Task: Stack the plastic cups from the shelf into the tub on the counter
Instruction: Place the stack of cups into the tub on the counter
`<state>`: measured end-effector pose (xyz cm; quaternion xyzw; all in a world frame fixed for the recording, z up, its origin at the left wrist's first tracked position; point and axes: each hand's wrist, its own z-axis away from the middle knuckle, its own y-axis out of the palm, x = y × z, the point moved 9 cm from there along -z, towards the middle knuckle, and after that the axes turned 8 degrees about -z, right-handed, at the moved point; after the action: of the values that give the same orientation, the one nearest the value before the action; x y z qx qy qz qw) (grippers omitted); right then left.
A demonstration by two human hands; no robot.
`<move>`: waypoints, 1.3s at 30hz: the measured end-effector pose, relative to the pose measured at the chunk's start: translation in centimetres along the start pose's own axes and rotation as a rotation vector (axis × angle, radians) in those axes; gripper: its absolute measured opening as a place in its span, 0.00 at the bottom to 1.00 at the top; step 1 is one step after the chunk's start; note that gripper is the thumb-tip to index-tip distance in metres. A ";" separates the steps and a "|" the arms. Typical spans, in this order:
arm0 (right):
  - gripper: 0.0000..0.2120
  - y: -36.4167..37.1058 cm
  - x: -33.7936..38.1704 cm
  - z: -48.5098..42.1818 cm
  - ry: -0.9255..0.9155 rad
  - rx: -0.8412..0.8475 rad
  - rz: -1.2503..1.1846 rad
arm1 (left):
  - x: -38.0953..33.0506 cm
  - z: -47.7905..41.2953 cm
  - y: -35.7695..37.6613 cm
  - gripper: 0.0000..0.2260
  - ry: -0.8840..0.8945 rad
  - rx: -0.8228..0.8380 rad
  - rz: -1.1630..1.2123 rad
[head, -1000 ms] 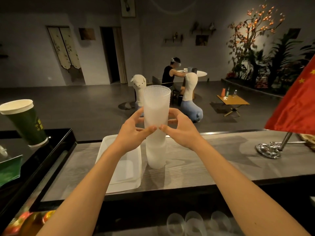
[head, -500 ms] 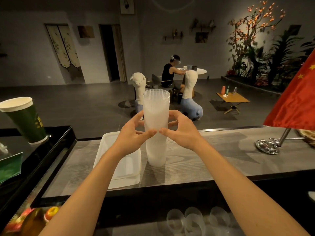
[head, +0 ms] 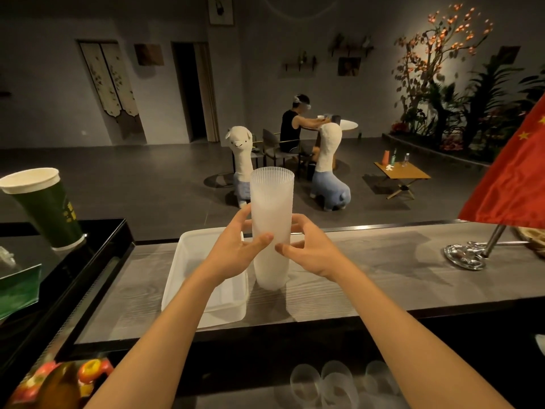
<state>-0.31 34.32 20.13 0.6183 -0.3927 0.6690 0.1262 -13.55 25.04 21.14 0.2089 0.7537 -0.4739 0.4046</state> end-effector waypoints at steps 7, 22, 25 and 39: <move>0.33 -0.3 5.3 -1.2 -0.160 -0.076 0.034 | -2.1 -0.9 -4.8 0.30 0.037 -0.125 0.086; 0.32 9.1 11.1 -6.9 -0.244 0.013 0.043 | 1.9 -0.2 -14.5 0.32 -0.021 -0.246 0.114; 0.31 11.0 9.6 -7.8 -0.208 0.031 0.023 | 4.4 -0.1 -14.6 0.35 -0.047 -0.216 0.092; 0.31 14.9 5.3 -10.3 -0.062 0.091 0.072 | 9.4 -0.5 -13.6 0.31 -0.066 -0.161 0.046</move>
<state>-18.60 29.85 20.27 0.6293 -0.3876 0.6708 0.0614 -28.75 18.51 21.02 0.1771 0.7705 -0.4092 0.4555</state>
